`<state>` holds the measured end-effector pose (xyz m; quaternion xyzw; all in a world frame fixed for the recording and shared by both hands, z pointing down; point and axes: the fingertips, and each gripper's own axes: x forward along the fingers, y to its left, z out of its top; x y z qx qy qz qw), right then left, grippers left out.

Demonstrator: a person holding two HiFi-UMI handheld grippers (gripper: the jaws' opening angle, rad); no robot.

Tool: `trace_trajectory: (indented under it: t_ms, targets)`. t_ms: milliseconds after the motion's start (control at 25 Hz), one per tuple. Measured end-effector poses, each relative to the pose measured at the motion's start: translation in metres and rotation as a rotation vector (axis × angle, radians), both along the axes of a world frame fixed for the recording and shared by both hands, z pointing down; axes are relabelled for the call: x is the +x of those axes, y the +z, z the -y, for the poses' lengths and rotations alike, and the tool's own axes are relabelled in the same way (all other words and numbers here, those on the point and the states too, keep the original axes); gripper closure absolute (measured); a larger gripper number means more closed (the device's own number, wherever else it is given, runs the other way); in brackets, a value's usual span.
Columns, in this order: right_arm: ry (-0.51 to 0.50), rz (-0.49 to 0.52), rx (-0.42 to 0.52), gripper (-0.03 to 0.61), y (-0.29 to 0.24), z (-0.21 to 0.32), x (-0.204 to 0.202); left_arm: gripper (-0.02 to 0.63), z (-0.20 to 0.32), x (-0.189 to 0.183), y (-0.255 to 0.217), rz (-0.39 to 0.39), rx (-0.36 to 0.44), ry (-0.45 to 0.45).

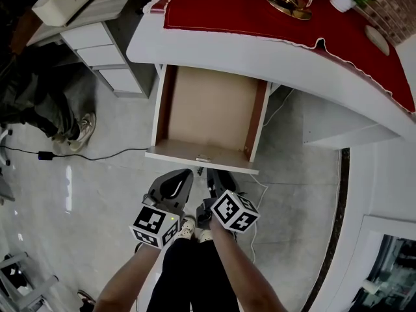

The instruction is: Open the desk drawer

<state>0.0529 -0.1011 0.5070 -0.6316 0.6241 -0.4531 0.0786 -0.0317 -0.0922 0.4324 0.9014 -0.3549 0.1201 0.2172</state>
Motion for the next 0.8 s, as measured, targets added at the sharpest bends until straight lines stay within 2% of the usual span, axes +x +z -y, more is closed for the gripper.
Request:
trace_trajectory:
  t_ms: [280, 400, 560, 800]
  targets:
    - [-0.076, -0.117, 0.009, 0.433, -0.048, -0.025, -0.003, 0.601, -0.007, -0.002, -0.035, -0.009, -0.002, -0.002]
    - [-0.104, -0.174, 0.061, 0.437, -0.083, -0.029, -0.005, 0.601, -0.011, 0.000, -0.055, -0.012, 0.006, 0.016]
    - [-0.107, -0.270, 0.143, 0.521, -0.136, -0.024, -0.002, 0.601, -0.016, 0.003, -0.082, -0.009, 0.029, 0.041]
    - [-0.142, -0.323, 0.252, 0.543, -0.214, -0.015, -0.010, 0.601, -0.025, 0.010, -0.130, -0.012, 0.067, 0.063]
